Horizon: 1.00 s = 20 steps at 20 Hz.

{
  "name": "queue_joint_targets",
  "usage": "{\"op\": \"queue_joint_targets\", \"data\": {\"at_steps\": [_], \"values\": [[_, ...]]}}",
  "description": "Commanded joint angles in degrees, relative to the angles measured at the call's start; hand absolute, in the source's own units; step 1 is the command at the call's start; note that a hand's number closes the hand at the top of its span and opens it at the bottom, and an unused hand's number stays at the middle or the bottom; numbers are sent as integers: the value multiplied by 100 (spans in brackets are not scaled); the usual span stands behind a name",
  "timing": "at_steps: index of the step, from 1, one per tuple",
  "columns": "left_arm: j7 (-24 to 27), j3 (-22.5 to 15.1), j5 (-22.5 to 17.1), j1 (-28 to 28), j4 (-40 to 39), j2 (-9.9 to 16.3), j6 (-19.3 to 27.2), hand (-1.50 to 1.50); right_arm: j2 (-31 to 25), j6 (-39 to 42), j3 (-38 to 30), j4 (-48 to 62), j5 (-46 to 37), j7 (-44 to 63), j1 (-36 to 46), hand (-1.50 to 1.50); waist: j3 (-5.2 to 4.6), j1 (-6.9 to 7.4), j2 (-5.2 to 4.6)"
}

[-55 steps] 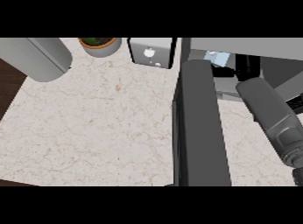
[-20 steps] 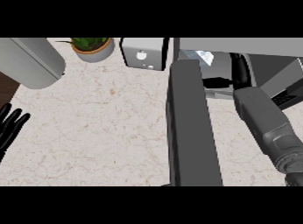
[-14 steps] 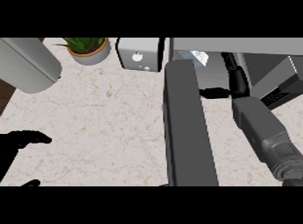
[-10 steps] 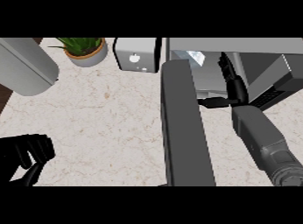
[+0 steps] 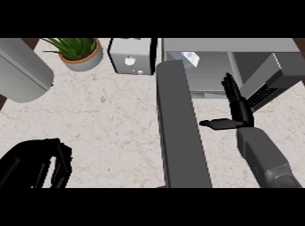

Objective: Pick up the milk, place it into the microwave and close the microwave

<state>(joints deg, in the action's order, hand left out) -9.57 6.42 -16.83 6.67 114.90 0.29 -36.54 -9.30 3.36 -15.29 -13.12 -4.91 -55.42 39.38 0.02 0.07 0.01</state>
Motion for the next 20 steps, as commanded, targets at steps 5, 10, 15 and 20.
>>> {"op": "queue_joint_targets", "data": {"at_steps": [5, 10, 15, 20], "values": [[436, -663, 883, -525, -595, -29, 176, 150, 139, 360, 301, -1144, 88, -194, -1452, -150, -12, -156, 44], [817, -1715, 1579, -1207, -1288, -29, 1089, 150, -30, 649, 447, -1936, 166, -142, -2241, -150, -12, -217, 30], [1456, -2527, 2150, -1346, -2184, -29, 1508, 150, -380, 1008, 425, -2845, 403, -49, -3098, -150, -12, -213, 13], [1395, -3004, 2418, -2016, -3207, -29, 1772, 150, -464, 1039, 621, -4220, 505, 363, -3922, -150, -17, -235, 18]]}}
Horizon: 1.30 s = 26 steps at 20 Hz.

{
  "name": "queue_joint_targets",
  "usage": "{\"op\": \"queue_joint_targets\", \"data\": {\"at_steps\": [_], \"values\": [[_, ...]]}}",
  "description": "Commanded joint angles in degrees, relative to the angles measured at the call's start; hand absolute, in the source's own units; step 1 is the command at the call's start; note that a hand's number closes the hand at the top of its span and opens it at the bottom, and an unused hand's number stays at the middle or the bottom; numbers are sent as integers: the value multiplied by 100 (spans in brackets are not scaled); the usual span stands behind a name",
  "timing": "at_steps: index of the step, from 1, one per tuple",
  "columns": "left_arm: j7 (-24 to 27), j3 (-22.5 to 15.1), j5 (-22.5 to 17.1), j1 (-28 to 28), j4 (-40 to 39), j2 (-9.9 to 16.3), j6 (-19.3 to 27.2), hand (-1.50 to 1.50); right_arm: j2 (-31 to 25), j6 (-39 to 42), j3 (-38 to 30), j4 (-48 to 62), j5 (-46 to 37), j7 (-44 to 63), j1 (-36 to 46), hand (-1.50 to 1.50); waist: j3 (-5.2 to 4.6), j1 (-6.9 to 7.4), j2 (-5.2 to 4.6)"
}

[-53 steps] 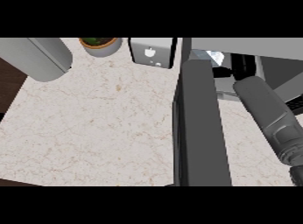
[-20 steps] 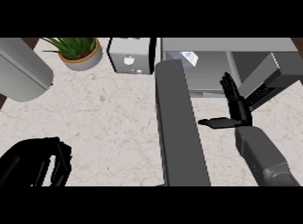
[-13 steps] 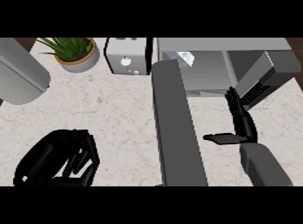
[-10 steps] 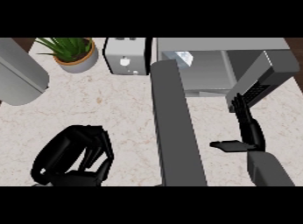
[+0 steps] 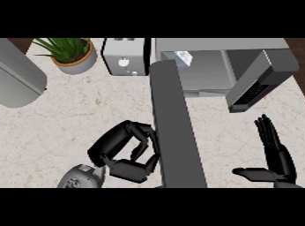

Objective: Pick up the milk, place it into the microwave and close the microwave

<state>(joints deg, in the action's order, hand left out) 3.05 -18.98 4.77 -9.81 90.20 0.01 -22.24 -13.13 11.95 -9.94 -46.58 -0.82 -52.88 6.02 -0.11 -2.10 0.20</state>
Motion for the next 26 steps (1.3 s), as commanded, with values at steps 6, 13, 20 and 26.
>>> {"op": "queue_joint_targets", "data": {"at_steps": [6, 13, 20, 26], "values": [[1228, -1475, 428, -770, -2438, 0, 1798, 150, -221, 525, 320, -1899, 216, 251, -1059, -150, -10, -145, -34], [2467, -2051, -569, -1464, -3694, 1, 3118, 150, -325, 1032, 494, -3047, 765, 528, -1573, -150, -19, -322, -88], [2409, -3114, -1740, -1879, -3937, 1, 3894, 150, -762, 1331, 389, -4164, 1421, 1228, -1741, -150, -24, -514, -106], [2430, -3400, -2509, -2396, -3909, 2, 4162, 150, -787, 1382, 622, -4658, 1651, 1744, -1580, -150, -31, -673, -164]]}}
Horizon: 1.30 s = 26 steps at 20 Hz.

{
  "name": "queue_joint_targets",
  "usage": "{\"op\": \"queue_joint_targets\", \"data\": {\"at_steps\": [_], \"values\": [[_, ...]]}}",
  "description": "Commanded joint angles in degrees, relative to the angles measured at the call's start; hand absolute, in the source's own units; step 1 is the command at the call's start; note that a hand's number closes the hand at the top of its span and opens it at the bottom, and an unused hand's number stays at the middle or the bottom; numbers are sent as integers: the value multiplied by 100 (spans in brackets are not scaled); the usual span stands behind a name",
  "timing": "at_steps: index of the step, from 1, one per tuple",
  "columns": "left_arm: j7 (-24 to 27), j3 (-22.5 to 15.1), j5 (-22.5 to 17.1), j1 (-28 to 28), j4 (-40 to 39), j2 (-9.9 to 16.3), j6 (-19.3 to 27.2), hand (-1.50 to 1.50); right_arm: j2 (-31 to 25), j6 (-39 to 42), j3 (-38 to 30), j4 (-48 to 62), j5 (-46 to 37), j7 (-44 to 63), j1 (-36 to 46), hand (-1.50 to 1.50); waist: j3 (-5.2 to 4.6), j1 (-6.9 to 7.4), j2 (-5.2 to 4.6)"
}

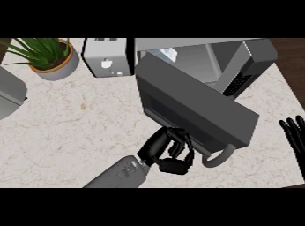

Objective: Pick up the milk, place it into the microwave and close the microwave

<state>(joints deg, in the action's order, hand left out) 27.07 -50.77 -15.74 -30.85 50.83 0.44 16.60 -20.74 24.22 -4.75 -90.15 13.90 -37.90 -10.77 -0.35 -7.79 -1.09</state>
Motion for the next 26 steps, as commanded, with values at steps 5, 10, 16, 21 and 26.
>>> {"op": "queue_joint_targets", "data": {"at_steps": [5, 10, 16, 21, 26], "values": [[108, -326, -1059, -521, 268, -42, 780, 150, -326, 396, 46, -494, 361, 428, 87, -150, -5, -281, -60], [362, -105, -1607, -631, 261, -42, 1426, 150, -665, 594, -101, -699, 507, 563, 179, -150, -10, -392, -93], [252, -73, -2106, -1046, 131, -43, 2078, -150, -848, 487, -336, -850, 682, 794, 394, -150, -8, -618, -136], [67, 15, -2533, -1440, -161, -44, 2259, -150, -1124, 405, -620, -950, 602, 785, 737, -150, 2, -729, -190], [119, 367, -2956, -1669, -207, -44, 2551, -150, -1745, -52, -1185, -1145, -269, 640, 1111, 150, -14, -838, -224]]}}
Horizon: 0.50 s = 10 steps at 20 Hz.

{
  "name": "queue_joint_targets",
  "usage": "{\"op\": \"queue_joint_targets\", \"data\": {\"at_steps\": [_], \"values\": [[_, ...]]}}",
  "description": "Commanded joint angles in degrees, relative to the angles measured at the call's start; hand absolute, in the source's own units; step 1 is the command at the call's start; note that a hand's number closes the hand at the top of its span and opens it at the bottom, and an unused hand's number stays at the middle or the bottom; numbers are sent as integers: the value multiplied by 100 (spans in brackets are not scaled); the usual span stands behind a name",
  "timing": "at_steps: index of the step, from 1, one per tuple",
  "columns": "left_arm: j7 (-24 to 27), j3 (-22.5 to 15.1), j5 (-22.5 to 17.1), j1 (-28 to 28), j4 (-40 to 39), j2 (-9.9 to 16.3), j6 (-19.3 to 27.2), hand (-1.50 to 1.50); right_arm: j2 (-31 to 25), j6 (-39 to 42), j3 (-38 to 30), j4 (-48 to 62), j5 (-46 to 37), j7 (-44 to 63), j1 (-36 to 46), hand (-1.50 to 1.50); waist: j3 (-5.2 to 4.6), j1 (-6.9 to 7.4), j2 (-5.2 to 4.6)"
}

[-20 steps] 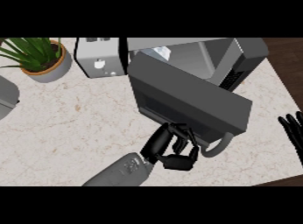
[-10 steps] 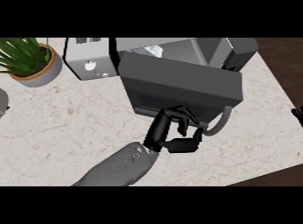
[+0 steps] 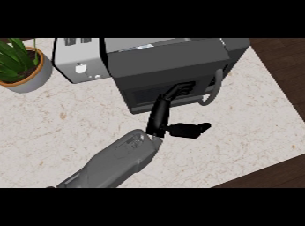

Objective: Pick up the milk, place it into the microwave and close the microwave

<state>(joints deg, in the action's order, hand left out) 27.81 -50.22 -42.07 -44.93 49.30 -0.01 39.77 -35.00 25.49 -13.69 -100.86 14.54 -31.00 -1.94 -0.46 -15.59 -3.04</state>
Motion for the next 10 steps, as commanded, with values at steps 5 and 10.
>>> {"op": "queue_joint_targets", "data": {"at_steps": [5, 10], "values": [[171, 391, -668, -483, -136, 1, 366, -150, -341, -301, -227, -44, -524, -65, 463, 150, 13, -89, -138], [352, 373, -882, -519, -278, 1, 390, -150, -385, -399, -225, 10, -612, -2, 666, 150, 17, -46, -203]]}}
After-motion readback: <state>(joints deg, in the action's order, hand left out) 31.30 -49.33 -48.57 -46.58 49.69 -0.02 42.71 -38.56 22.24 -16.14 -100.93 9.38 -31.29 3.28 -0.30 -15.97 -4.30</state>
